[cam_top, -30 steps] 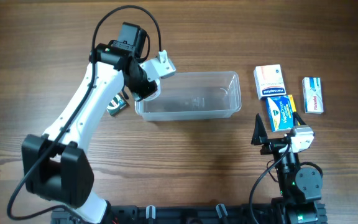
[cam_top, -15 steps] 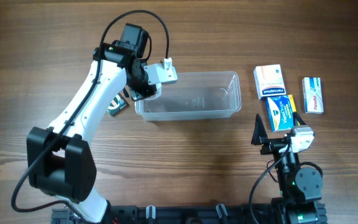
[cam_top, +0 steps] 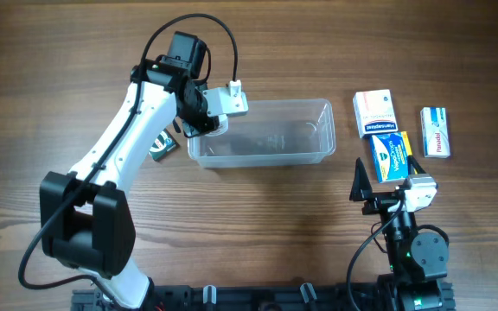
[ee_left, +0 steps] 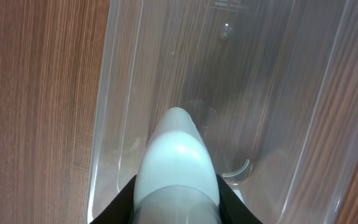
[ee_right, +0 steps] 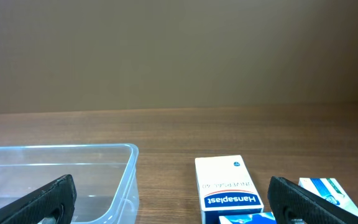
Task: Pack container
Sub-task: 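Carry the white tube with the left gripper over the container, then lower the white tube into the container's left end and release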
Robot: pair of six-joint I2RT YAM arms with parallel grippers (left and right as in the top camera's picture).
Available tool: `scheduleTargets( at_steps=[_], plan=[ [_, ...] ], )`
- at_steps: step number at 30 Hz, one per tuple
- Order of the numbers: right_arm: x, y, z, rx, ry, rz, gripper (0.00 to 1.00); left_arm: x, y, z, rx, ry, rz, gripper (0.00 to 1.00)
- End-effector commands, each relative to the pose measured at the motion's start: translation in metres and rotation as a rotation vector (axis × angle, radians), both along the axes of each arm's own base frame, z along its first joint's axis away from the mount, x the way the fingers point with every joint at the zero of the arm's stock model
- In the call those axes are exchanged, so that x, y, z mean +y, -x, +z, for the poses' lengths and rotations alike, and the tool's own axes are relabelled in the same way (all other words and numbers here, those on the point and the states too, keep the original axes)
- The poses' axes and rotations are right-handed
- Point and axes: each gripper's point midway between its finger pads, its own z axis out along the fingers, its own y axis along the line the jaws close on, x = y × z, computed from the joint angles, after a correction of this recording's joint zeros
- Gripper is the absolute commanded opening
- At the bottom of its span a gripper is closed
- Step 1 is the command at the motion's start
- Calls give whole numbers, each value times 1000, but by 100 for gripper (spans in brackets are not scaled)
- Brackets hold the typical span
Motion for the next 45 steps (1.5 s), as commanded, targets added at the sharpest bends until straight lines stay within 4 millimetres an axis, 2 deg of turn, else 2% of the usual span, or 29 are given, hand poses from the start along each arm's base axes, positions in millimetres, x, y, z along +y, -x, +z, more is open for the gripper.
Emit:
scheduleTargets(
  at_steps=[1, 8, 15, 18, 21, 25, 29, 45],
  plan=[
    [3, 0, 1, -8, 9, 16, 100, -4, -6, 4, 11, 55, 80, 13],
    [3, 0, 1, -8, 9, 16, 100, -8, -12, 8, 71, 131, 346, 9],
    [3, 0, 1, -8, 10, 16, 100, -6, -13, 7, 201, 207, 786, 4],
    [3, 0, 1, -8, 9, 16, 100, -4, -13, 7, 239, 226, 924, 4],
    [3, 0, 1, -8, 9, 16, 100, 9, -14, 3, 249, 204, 1140, 4],
    [3, 0, 1, -8, 9, 16, 100, 29, -11, -1, 221, 141, 1329, 4],
    [3, 0, 1, -8, 9, 16, 100, 36, -8, -3, 184, 101, 1391, 4],
    [3, 0, 1, -8, 9, 16, 100, 10, -11, -1, 135, 126, 1356, 4]
  ],
)
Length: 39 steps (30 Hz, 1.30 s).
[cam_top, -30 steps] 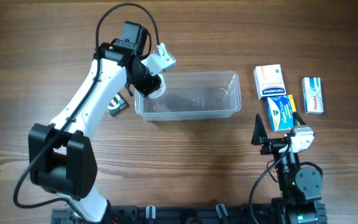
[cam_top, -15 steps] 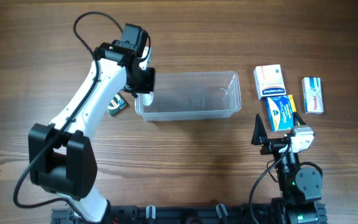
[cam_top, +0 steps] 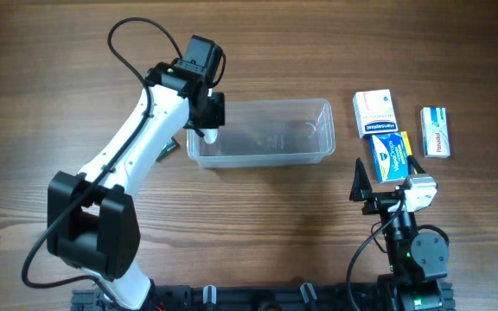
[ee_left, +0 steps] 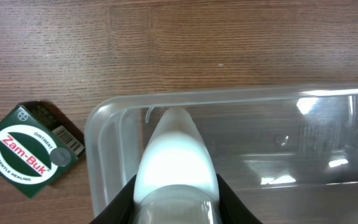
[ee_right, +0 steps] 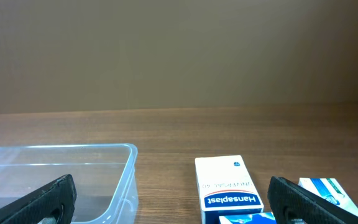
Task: Pack container
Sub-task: 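Lower the white tube into the container's left end and release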
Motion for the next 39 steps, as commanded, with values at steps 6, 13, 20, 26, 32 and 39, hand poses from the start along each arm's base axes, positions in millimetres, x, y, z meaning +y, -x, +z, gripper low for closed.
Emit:
scheduleTargets(
  at_steps=[6, 13, 20, 26, 32, 39],
  plan=[
    [3, 0, 1, -8, 10, 16, 100, 0, -5, -14, -34, -17, 22, 4],
    [3, 0, 1, -8, 10, 16, 100, 3, 3, -35, -17, -24, 21, 4],
    [3, 0, 1, -8, 10, 16, 100, 4, 8, -35, -2, -30, 19, 4],
    [3, 0, 1, -8, 10, 16, 100, 5, 9, -26, -15, -25, 19, 4],
    [3, 0, 1, -8, 10, 16, 100, 4, 8, -2, -72, 0, 20, 4],
    [3, 0, 1, -8, 9, 16, 100, 9, 14, -4, -54, -33, 17, 4]
  ],
)
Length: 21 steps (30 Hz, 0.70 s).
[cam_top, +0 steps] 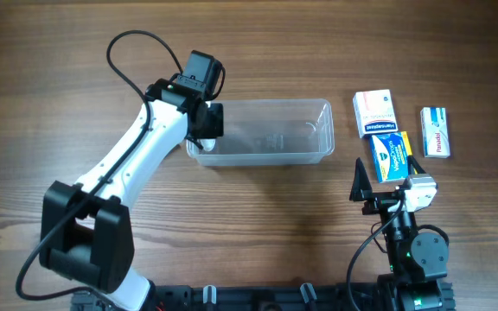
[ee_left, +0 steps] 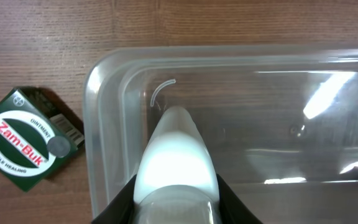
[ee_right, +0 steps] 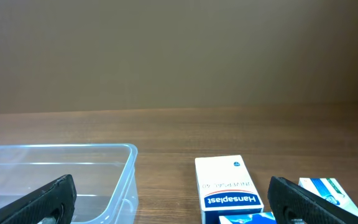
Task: Pack container
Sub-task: 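Lower the white tube into the container's left end and release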
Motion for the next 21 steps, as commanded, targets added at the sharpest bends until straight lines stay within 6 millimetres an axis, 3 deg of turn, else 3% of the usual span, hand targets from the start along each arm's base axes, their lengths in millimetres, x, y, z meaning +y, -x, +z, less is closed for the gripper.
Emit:
scheduleTargets(
  at_steps=[1, 21],
  plan=[
    [3, 0, 1, -8, 10, 16, 100, 3, 0, 10, -33, -21, 10, 4],
    [3, 0, 1, -8, 9, 16, 100, 6, 5, -3, -14, -29, 10, 4]
  ],
)
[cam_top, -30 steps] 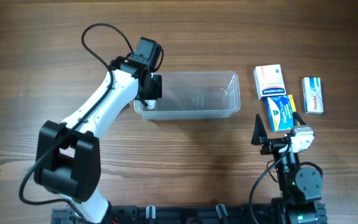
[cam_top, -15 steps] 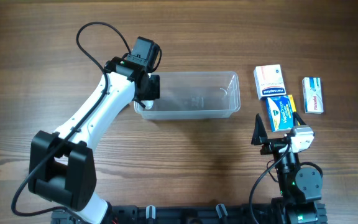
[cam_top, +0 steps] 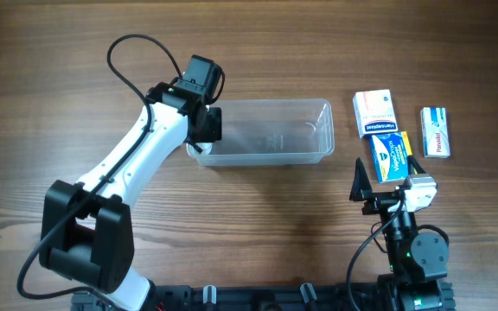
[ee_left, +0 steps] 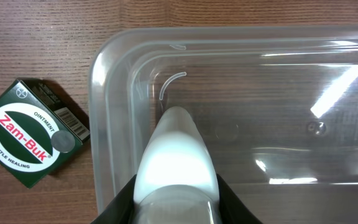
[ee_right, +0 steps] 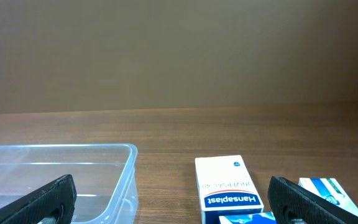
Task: Pack container
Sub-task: 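Lower the white tube into the container's left end and release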
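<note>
A clear plastic container [cam_top: 318,105] lies mid-table, with nothing else showing inside it. My left gripper [cam_top: 204,128] hangs over its left end, shut on a white rounded bottle-like object [ee_left: 176,149] whose tip points down inside the container's left wall [ee_left: 104,62]. Between the dark fingers the left gripper [ee_left: 176,208] is filled by that object. A green Zam-Buk box [ee_left: 33,130] lies on the wood just left of the container. My right gripper [ee_right: 173,208] stays low at the front right, open and holding nothing.
A Hansaplast box [cam_top: 374,112], a blue box [cam_top: 391,155] and a white-blue box [cam_top: 436,131] lie right of the container. The Hansaplast box [ee_right: 229,180] sits just ahead of the right gripper. In the overhead view the left arm covers the Zam-Buk box.
The left gripper with the white object has shifted very slightly over the container's left end. The right arm and the boxes have not moved.
The left gripper first held the white object over the container's left end, facing along its length. Then it was turned and stood above the left rim beside the Zam-Buk box. Later the object's tip was inside the left end, where it stays.
</note>
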Robot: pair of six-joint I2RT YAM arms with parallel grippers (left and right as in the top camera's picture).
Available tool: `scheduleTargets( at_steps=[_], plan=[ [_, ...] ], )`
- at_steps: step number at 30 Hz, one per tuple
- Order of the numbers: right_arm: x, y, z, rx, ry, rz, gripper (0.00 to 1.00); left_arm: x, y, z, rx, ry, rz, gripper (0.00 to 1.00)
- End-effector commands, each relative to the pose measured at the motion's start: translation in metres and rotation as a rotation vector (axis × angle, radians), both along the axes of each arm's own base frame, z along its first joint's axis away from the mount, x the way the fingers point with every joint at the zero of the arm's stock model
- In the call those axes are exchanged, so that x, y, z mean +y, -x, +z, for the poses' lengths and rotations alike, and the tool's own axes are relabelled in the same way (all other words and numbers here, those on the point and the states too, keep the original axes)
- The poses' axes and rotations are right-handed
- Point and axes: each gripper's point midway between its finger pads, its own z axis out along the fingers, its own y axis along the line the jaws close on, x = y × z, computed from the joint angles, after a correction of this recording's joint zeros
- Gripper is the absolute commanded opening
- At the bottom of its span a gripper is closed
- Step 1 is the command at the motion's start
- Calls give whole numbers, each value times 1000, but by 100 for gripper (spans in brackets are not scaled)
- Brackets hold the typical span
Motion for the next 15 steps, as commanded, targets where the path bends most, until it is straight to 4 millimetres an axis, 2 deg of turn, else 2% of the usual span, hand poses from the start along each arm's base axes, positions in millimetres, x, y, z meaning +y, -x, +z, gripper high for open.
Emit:
scheduleTargets(
  at_steps=[1, 3, 5, 6, 11, 13, 15],
  plan=[
    [3, 0, 1, -8, 10, 16, 100, 0, 0, 6, -28, -4, 5, 4],
    [3, 0, 1, -8, 9, 16, 100, 0, 0, 7, -30, -3, 5, 10],
    [3, 0, 1, -8, 9, 16, 100, 0, 0, 7, -30, -3, 5, 25],
    [3, 0, 1, -8, 10, 16, 100, 0, 0, 7, -30, -3, 5, 28],
    [3, 0, 1, -8, 9, 16, 100, -1, -1, 7, -34, -3, 2, 31],
    [3, 0, 1, -8, 9, 16, 100, -1, -1, 7, -33, -3, 2, 39],
    [3, 0, 1, -8, 9, 16, 100, -1, -1, 7, -33, -3, 2, 41]
  ],
)
